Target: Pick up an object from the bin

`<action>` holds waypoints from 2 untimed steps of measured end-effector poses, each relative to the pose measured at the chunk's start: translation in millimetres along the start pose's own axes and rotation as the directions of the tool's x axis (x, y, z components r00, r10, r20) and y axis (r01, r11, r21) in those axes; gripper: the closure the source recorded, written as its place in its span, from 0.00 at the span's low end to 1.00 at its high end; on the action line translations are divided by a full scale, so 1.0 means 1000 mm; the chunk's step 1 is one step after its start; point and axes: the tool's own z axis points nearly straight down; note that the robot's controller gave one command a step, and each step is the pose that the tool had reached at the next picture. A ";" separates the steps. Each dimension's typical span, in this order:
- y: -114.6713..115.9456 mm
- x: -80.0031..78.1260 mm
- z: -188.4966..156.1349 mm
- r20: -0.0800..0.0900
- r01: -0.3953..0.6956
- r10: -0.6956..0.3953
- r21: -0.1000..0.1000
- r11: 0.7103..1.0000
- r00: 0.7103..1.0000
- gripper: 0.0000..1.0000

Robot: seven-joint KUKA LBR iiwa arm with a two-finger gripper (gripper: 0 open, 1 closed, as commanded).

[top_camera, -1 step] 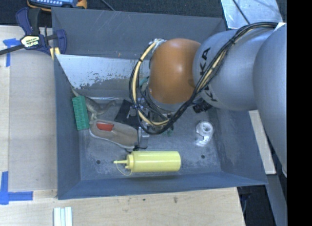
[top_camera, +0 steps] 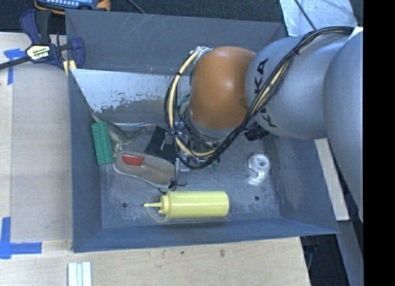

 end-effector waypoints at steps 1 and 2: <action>-0.053 -0.032 -0.001 0.001 0.064 -0.064 -0.001 0.998 0.998 0.00; -0.082 -0.048 0.019 0.001 0.082 -0.082 0.004 0.997 0.997 0.00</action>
Offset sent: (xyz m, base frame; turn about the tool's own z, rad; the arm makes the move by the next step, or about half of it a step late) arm 0.0467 -0.0772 -0.0194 -0.0886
